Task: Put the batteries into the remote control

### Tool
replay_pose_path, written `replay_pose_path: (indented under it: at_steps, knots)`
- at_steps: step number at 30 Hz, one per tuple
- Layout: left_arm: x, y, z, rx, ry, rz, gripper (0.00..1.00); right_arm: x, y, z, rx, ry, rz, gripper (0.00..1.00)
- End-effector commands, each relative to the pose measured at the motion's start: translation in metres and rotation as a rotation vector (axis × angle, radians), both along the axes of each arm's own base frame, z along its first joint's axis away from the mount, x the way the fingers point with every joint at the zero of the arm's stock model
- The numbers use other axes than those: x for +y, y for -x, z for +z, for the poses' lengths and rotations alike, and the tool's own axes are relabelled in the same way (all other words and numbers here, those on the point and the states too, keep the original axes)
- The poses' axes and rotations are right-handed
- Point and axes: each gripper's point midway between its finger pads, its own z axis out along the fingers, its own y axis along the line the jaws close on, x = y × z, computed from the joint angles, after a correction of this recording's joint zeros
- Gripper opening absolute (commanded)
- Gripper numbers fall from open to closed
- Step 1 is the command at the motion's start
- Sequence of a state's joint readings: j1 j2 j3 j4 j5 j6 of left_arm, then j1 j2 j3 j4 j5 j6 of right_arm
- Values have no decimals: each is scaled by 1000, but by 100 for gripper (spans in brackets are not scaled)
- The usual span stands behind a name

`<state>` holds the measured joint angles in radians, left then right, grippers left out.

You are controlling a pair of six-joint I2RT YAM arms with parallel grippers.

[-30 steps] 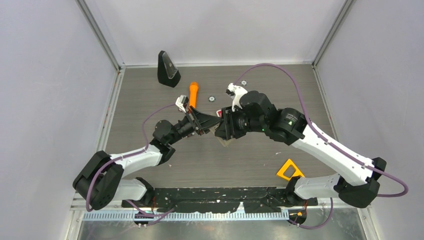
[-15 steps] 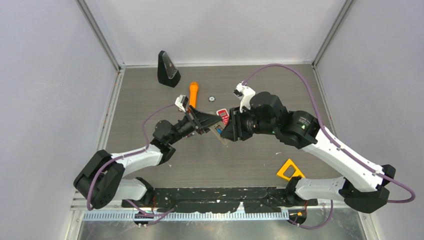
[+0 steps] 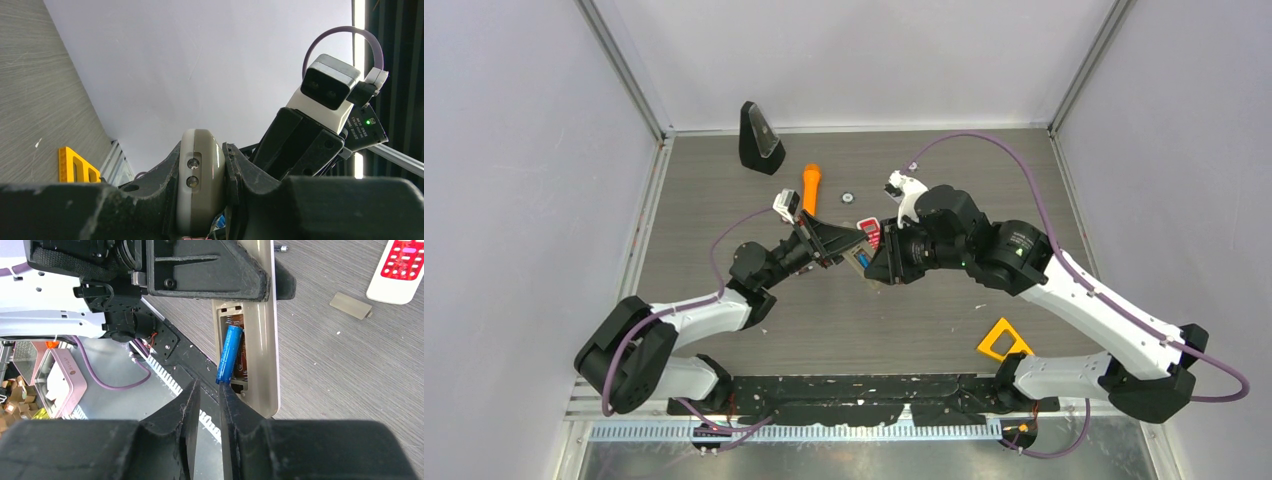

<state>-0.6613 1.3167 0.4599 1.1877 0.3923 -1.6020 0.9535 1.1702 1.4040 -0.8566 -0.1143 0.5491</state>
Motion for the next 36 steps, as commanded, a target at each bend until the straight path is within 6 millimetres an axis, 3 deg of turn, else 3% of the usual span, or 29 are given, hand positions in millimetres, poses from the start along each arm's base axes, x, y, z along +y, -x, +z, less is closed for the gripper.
replay_pose_path:
  at_steps: [1, 36]
  knots:
    - [4, 6, 23, -75, 70, -1, 0, 3, -2, -2, 2, -5, -8, 24]
    - [-1, 21, 24, -141, 44, -67, 0, 13, -16, -18, -33, 61, 23, 25]
